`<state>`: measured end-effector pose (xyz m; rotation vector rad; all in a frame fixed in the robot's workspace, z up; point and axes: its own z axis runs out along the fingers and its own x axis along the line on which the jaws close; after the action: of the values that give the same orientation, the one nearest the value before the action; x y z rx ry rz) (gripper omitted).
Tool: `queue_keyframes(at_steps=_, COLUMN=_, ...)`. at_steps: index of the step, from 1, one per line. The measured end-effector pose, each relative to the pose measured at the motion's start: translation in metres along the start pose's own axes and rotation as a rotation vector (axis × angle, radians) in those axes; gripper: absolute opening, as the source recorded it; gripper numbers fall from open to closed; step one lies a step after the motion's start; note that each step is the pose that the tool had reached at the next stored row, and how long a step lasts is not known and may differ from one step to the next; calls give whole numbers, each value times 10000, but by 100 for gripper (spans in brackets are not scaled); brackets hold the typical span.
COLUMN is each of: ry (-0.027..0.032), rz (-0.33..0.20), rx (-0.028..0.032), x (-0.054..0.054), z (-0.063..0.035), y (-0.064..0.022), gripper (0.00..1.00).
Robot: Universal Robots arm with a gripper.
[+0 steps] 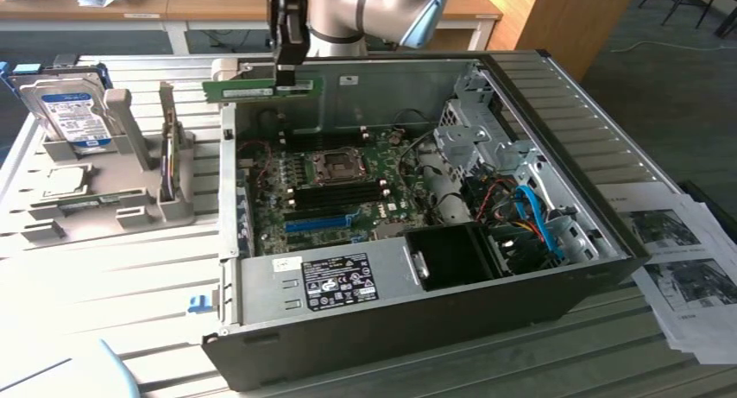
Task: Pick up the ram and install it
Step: 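Pick up the ram and move it above insertion slot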
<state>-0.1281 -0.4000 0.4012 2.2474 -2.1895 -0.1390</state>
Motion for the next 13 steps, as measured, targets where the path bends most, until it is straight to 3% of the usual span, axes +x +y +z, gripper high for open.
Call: queue_keyframes(at_steps=13, ry=-44, rz=-32, rx=-31, x=7, z=-20, y=-305, gripper=11)
